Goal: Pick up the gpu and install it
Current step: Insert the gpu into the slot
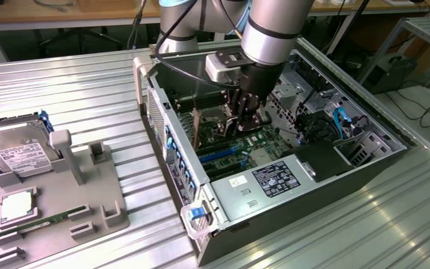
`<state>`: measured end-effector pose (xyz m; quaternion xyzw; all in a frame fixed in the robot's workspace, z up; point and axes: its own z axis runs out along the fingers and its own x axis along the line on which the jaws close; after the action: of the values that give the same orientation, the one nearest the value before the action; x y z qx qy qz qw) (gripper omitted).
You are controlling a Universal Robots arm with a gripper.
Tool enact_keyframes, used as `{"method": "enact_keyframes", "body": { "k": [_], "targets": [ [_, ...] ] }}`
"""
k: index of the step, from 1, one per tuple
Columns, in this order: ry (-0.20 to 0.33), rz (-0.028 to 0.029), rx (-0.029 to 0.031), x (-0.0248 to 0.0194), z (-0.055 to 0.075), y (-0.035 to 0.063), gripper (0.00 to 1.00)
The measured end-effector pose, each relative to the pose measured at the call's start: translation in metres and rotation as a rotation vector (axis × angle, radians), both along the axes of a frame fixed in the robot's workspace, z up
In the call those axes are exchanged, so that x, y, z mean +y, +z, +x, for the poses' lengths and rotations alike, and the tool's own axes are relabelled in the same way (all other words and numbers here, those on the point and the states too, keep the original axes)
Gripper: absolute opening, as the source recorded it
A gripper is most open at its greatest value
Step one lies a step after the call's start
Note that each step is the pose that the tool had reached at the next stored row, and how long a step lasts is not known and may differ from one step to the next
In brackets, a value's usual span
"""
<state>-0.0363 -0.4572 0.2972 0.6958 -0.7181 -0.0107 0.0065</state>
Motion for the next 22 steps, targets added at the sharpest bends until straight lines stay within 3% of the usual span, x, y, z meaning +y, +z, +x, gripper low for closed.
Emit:
{"method": "enact_keyframes", "body": {
  "k": [7,10,12,22],
  "targets": [
    [0.0,0.002,0.0,0.0,-0.002,-0.0043,0.28],
    [0.0,0.0023,-0.01,0.0,-0.003,-0.0058,0.28],
    [0.0,0.0023,-0.0136,0.0,-0.004,-0.007,0.28],
    [0.001,0.0056,-0.0141,-0.0001,-0.004,-0.0121,0.28]
  ]
}}
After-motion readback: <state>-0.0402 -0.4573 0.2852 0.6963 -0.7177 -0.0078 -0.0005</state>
